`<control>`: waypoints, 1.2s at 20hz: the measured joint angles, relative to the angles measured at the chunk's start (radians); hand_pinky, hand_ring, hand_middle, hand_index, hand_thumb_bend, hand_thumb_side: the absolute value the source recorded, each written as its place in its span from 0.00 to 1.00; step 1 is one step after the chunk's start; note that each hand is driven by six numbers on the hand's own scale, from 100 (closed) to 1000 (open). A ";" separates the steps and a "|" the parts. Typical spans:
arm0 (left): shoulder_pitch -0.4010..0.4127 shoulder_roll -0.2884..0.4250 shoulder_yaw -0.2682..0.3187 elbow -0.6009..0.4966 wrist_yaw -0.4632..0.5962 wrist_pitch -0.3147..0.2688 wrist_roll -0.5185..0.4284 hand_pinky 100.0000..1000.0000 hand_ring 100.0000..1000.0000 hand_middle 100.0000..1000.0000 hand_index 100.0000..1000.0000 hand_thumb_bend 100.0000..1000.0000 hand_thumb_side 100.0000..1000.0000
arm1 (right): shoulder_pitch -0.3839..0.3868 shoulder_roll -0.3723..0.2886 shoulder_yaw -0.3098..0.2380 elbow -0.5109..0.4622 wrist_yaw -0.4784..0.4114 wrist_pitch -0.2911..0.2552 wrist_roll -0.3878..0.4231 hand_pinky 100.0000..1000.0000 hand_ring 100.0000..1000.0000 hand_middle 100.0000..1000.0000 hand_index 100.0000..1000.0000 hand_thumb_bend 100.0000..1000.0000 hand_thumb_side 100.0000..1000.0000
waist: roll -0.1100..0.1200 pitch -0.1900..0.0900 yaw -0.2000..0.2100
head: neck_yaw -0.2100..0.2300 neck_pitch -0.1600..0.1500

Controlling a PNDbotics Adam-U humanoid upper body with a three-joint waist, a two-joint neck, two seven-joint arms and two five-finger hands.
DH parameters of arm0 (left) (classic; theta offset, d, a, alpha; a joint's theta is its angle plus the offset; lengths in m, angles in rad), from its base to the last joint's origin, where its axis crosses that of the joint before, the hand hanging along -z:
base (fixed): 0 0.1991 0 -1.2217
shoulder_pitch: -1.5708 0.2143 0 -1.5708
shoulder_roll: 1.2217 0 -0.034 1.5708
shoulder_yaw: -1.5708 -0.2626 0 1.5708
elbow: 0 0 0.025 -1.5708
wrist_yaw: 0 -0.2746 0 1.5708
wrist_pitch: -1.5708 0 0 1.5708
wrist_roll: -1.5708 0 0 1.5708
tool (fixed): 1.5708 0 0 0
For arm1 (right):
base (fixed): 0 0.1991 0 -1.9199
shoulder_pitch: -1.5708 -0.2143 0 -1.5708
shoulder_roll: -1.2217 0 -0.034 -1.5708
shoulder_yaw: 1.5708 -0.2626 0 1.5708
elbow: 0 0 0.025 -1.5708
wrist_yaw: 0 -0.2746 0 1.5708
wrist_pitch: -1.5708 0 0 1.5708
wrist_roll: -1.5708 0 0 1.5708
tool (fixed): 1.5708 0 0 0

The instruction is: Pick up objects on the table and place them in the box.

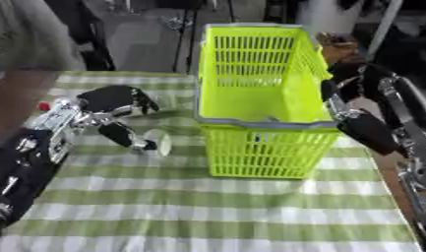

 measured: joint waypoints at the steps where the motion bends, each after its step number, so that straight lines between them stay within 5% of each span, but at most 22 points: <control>1: 0.000 0.000 0.000 0.000 0.000 0.000 0.000 0.82 0.80 0.54 0.81 0.71 0.68 | 0.000 0.000 0.000 0.000 0.000 0.000 0.000 0.51 0.50 0.57 0.75 0.19 0.51 | 0.000 0.000 0.000 | 0.000 0.000; 24: 0.018 -0.045 -0.009 0.040 -0.045 0.089 0.111 0.82 0.80 0.56 0.82 0.68 0.69 | 0.000 0.005 0.000 0.000 -0.002 0.000 0.001 0.51 0.50 0.57 0.75 0.19 0.51 | -0.003 0.001 -0.004 | 0.006 -0.001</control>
